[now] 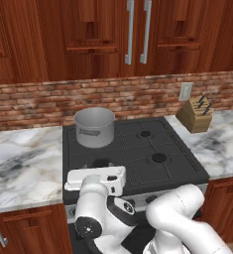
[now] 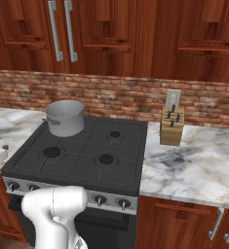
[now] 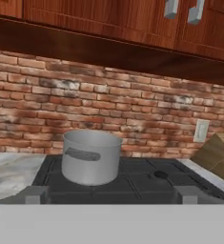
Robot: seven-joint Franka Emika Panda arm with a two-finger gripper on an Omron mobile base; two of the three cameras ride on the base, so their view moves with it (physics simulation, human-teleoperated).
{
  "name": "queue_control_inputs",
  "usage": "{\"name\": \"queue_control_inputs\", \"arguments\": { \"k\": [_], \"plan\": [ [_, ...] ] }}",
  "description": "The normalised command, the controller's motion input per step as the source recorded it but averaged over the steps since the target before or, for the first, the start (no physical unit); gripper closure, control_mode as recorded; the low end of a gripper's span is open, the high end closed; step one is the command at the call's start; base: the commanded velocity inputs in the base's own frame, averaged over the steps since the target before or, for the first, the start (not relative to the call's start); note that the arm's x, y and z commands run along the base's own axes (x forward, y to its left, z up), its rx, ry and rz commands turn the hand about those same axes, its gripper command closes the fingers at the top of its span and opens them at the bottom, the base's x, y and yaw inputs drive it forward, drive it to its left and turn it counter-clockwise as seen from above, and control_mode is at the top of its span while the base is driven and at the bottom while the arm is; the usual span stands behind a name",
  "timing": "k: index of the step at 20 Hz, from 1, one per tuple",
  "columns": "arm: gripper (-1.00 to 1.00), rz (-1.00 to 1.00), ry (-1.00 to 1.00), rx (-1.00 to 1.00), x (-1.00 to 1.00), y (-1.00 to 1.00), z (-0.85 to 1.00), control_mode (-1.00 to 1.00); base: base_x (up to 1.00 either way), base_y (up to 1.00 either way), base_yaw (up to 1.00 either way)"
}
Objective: Turn on the rear left burner of the stove.
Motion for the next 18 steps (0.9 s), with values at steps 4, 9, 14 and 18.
{"name": "queue_control_inputs", "arguments": {
  "k": [4,9,14,18],
  "plan": [
    [-1.00,0.00,-0.41,0.01,-0.18,0.18,-0.49,-1.00,0.00,0.00,0.00],
    [-1.00,0.00,-0.23,0.00,-0.02,0.18,-0.79,-1.00,0.00,0.00,0.00],
    [-1.00,0.00,-0.18,0.03,-0.15,0.07,-0.60,-1.00,0.00,0.00,0.00],
    [-1.00,0.00,-0.11,0.01,-0.14,0.21,-0.56,-1.00,0.00,0.00,0.00]
  ]
}}
